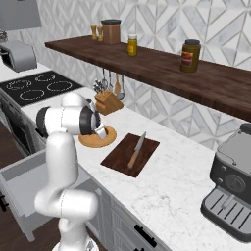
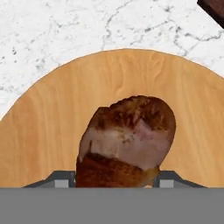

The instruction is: Pick up the knife from the drawer and place it on the cutting board. Then place the meat from the plate to the cutting board.

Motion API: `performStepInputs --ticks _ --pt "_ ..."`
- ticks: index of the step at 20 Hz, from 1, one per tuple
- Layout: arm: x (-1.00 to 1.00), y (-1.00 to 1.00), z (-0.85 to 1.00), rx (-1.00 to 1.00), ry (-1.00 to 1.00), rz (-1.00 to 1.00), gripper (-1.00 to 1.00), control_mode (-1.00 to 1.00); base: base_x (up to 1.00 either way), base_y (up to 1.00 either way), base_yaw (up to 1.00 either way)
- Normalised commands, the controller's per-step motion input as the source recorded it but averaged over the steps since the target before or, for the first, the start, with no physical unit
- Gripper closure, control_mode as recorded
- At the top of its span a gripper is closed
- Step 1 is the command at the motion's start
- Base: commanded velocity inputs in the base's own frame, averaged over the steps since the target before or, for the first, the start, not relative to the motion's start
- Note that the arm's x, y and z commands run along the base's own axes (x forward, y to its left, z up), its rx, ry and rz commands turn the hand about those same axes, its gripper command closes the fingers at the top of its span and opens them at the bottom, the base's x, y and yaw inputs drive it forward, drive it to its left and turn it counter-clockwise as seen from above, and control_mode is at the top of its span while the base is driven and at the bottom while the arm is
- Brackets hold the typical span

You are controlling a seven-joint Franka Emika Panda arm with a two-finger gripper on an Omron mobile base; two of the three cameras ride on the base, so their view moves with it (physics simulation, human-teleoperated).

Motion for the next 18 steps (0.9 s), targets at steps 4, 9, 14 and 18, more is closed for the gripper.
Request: performStepInputs --ticks 4,9,14,18 --pt "-0.35 -0.54 0.53 0.18 -0.04 -0.18 1.0 -1.0 0.0 0.0 0.0" --pt "-0.39 -0.37 0.5 0.05 -0.07 -0.19 1.0 -1.0 0.0 0.0 0.0" --pt "-0.42 -0.06 0.6 -0.1 0.02 -0.17 1.0 -1.0 0.0 0.0 0.0" --pt "-0.57 -0.49 0.43 -0.19 0.07 -0.14 1.0 -1.0 0.0 0.0 0.0"
